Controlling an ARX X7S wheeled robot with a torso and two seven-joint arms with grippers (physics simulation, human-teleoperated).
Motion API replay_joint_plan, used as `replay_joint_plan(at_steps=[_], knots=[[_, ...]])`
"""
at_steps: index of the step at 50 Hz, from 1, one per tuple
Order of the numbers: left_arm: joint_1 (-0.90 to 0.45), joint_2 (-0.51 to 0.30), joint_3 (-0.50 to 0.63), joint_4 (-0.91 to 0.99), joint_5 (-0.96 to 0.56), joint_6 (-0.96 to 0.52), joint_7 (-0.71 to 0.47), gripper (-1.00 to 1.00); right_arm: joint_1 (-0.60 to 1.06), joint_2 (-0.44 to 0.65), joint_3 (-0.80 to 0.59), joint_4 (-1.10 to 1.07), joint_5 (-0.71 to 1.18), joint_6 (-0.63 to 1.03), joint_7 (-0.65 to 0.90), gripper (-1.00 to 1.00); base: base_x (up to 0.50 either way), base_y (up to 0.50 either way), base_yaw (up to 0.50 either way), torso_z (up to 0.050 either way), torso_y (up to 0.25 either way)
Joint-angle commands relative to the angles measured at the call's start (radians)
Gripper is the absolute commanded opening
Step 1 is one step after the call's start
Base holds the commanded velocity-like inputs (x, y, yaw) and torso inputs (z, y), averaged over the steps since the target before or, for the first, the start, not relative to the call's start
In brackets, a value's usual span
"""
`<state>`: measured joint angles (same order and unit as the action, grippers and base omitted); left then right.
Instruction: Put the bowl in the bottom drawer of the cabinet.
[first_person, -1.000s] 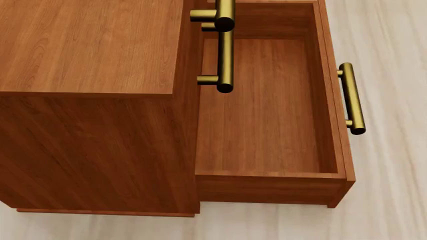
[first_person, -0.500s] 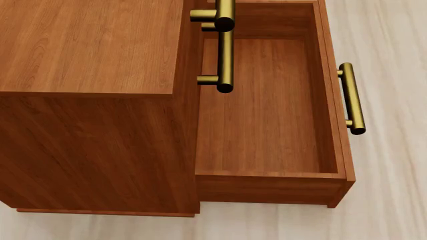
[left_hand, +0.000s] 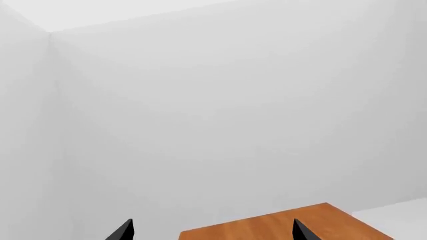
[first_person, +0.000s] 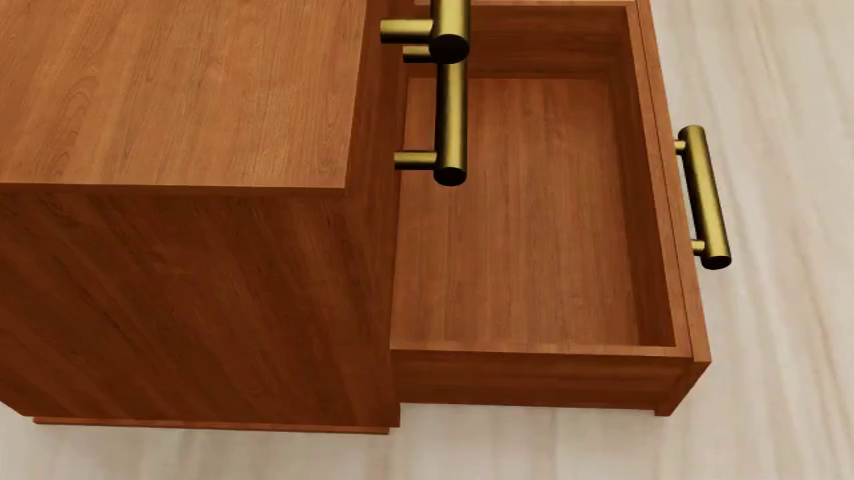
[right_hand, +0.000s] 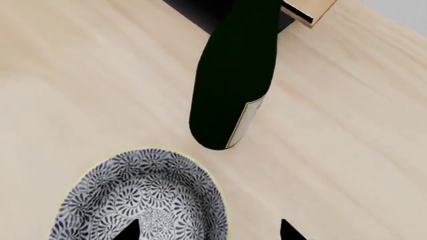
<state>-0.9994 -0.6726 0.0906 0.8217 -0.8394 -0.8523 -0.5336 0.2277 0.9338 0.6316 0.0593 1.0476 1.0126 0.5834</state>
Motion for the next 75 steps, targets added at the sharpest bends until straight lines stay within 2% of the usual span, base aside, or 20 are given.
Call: replay_joint_plan(at_steps=[1,55,75], knots=[[-0.029,0.012,0.033,-0.017,0.013,-0.011,-0.004,1.0,0.008,-0.012,-0.04,0.07,-0.046,-0.056,-0.04,1.0,0.0,0.0,0.0,0.0,0.0],[-0.108,0.032,0.105,-0.071,0.028,-0.032,-0.003,1.0,0.148,-0.071,-0.215,0.358,-0.177,-0.217,-0.168,1.0,0.0,0.0,0.0,0.0,0.0],[-0.097,0.032,0.117,-0.071,0.039,-0.016,-0.002,1.0,0.135,-0.077,-0.203,0.37,-0.175,-0.227,-0.175,1.0,0.0,0.0,0.0,0.0,-0.001]])
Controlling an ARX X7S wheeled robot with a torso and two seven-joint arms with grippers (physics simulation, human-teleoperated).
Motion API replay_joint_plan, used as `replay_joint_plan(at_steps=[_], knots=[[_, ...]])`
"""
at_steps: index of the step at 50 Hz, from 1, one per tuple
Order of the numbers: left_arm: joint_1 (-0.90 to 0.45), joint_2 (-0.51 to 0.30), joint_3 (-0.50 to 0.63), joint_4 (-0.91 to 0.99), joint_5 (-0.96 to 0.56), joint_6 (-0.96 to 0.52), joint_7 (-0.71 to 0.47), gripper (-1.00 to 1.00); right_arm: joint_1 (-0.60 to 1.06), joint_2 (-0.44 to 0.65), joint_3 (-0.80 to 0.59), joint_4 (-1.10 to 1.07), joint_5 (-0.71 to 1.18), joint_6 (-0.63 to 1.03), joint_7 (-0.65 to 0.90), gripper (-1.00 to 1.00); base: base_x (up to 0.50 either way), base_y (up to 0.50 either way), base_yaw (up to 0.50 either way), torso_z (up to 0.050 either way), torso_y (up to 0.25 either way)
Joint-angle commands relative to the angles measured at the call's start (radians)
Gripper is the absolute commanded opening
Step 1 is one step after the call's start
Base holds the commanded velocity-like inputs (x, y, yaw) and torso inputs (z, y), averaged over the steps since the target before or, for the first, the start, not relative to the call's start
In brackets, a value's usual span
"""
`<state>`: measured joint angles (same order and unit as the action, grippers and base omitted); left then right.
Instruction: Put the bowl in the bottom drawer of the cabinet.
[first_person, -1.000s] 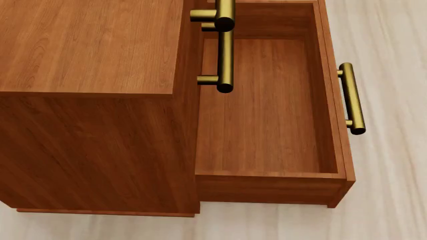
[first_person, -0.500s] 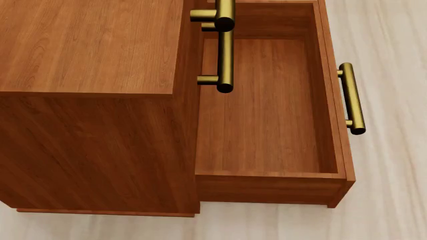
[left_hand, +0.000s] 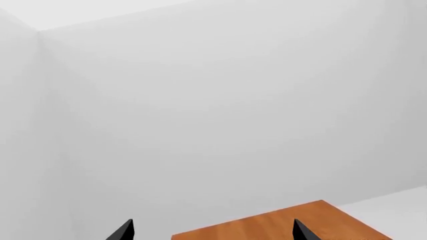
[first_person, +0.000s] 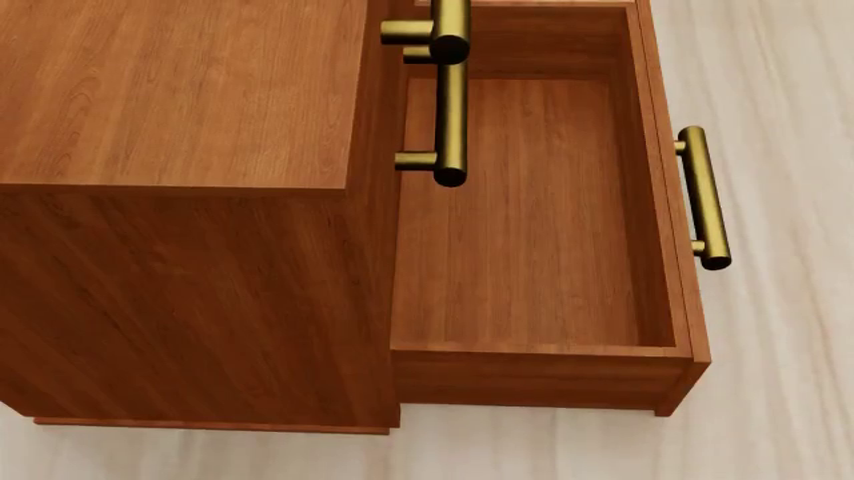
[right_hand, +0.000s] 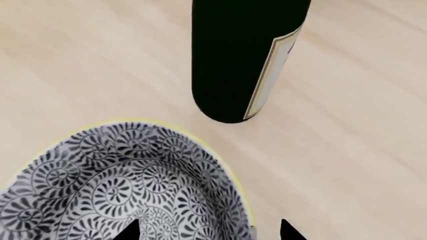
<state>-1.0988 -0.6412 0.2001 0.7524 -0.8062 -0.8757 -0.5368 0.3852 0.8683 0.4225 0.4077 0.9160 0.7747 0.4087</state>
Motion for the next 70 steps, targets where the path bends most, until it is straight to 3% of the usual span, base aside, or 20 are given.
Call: replay_joint_plan(at_steps=[1,4,5,29,70], knots=[[0.002,0.0,0.009,-0.002,0.007,0.007,0.001,1.0,-0.024,-0.012,0.011,0.021,-0.041,0.01,0.0,1.0,0.0,0.0,0.0,0.0,0.0],[0.004,0.0,0.008,-0.002,0.005,0.008,0.0,1.0,-0.027,-0.011,0.01,0.023,-0.046,0.004,-0.002,1.0,0.0,0.0,0.0,0.0,0.0],[0.004,-0.001,0.009,-0.001,0.005,0.008,0.001,1.0,-0.029,-0.01,0.011,0.023,-0.047,0.003,-0.002,-1.0,0.0,0.0,0.0,0.0,0.0],[0.008,-0.005,0.005,0.004,0.001,0.016,-0.007,1.0,-0.075,-0.018,0.077,-0.026,0.0,0.022,0.008,-1.0,0.0,0.0,0.0,0.0,-0.001],[-0.01,-0.018,-0.036,0.04,-0.069,-0.004,-0.037,1.0,-0.085,0.042,0.188,-0.303,0.145,0.14,0.064,-1.0,0.0,0.0,0.0,0.0,0.0]])
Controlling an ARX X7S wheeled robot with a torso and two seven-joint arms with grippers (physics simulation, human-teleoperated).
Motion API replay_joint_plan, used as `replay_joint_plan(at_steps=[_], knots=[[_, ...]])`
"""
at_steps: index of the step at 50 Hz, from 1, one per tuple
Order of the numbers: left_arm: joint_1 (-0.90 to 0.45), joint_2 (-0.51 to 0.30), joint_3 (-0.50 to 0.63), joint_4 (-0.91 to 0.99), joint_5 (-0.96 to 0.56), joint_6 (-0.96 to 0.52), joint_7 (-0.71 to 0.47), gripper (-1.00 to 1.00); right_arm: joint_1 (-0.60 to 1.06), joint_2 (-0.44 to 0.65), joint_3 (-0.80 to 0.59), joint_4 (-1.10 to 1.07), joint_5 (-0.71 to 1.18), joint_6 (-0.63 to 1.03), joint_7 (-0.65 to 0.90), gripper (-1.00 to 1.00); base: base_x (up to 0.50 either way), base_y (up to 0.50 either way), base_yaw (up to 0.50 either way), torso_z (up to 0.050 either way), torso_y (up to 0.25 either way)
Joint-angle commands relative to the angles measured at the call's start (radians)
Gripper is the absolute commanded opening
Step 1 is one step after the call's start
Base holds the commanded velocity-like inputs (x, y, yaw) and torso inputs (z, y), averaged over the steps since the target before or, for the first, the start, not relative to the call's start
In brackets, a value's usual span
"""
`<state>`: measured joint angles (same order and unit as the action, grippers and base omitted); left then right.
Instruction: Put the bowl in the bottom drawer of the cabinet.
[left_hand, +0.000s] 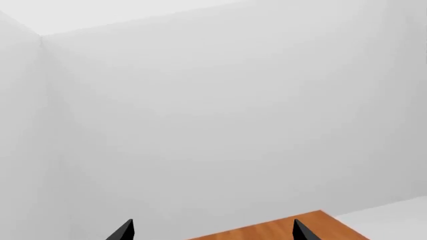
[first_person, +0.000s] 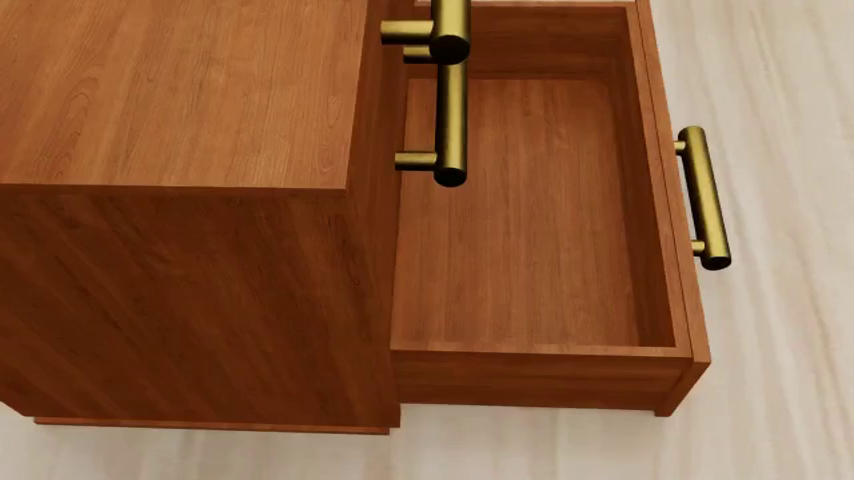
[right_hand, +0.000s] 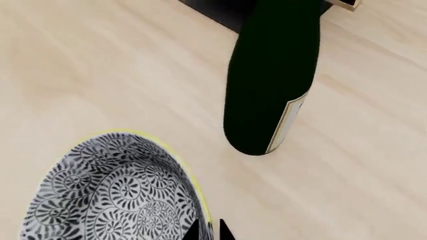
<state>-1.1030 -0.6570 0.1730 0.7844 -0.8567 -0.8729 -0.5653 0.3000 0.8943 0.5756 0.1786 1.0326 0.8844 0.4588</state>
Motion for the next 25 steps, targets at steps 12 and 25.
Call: replay_joint_plan(at_steps=[12,25], knots=[[0.008,-0.013,-0.026,0.03,-0.042,-0.005,-0.018,1.0,0.027,0.029,0.057,-0.169,0.09,0.075,0.054,-1.0,0.0,0.0,0.0,0.0,0.0],[0.028,-0.024,-0.047,0.05,-0.064,0.004,-0.027,1.0,0.089,0.042,0.041,-0.225,0.14,0.104,0.092,-1.0,0.0,0.0,0.0,0.0,0.0]])
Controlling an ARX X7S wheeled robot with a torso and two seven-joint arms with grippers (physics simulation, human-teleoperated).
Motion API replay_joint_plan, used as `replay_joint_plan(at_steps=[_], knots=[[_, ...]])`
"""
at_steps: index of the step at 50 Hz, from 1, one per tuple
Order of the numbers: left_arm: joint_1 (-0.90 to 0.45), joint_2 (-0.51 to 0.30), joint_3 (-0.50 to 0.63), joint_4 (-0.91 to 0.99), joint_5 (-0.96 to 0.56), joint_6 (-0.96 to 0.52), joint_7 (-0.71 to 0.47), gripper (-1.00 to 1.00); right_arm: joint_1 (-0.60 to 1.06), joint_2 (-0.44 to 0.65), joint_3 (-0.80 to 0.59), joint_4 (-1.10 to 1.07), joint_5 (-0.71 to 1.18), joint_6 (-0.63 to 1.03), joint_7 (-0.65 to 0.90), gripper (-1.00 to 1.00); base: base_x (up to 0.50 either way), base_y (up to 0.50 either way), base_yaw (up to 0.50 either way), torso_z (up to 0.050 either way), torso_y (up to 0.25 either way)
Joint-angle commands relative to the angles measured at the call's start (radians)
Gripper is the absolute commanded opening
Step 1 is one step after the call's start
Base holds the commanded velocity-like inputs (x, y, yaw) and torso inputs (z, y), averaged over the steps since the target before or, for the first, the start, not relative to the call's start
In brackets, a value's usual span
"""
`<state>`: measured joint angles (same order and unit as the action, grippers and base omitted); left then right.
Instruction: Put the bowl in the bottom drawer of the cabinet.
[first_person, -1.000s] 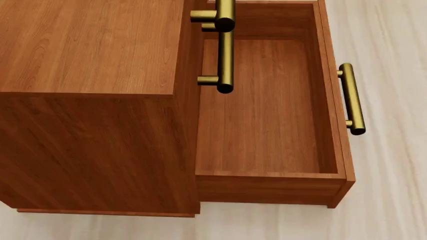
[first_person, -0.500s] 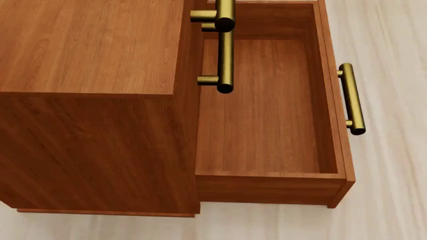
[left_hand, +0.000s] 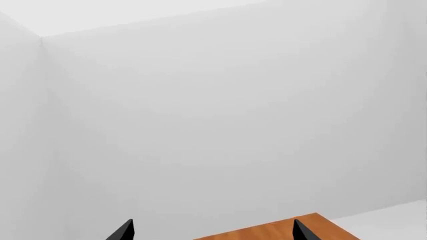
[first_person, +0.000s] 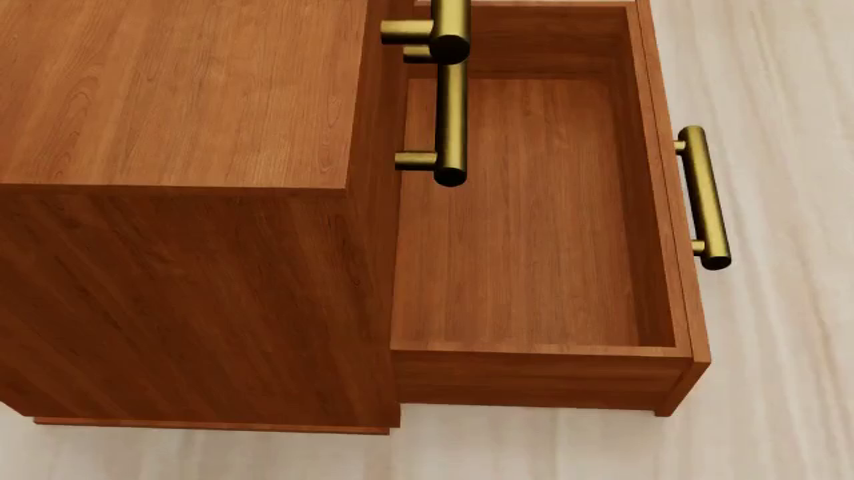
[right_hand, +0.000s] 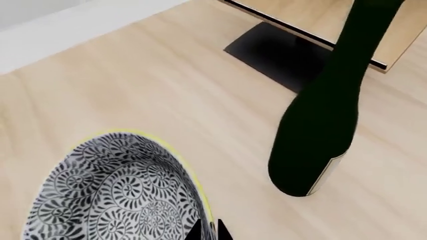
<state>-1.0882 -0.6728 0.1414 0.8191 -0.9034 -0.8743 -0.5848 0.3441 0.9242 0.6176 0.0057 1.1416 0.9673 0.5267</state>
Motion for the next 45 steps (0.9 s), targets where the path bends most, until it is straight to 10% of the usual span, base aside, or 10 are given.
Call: replay_joint_plan(at_steps=[1,45], knots=[[0.014,-0.01,-0.018,0.018,-0.02,0.005,-0.009,1.0,0.05,0.011,0.0,-0.055,0.037,0.023,0.026,-1.0,0.0,0.0,0.0,0.0,0.0],[0.055,-0.033,-0.036,0.035,-0.036,0.031,-0.018,1.0,0.322,-0.035,-0.132,-0.067,0.148,0.04,0.122,-1.0,0.0,0.0,0.0,0.0,0.0]])
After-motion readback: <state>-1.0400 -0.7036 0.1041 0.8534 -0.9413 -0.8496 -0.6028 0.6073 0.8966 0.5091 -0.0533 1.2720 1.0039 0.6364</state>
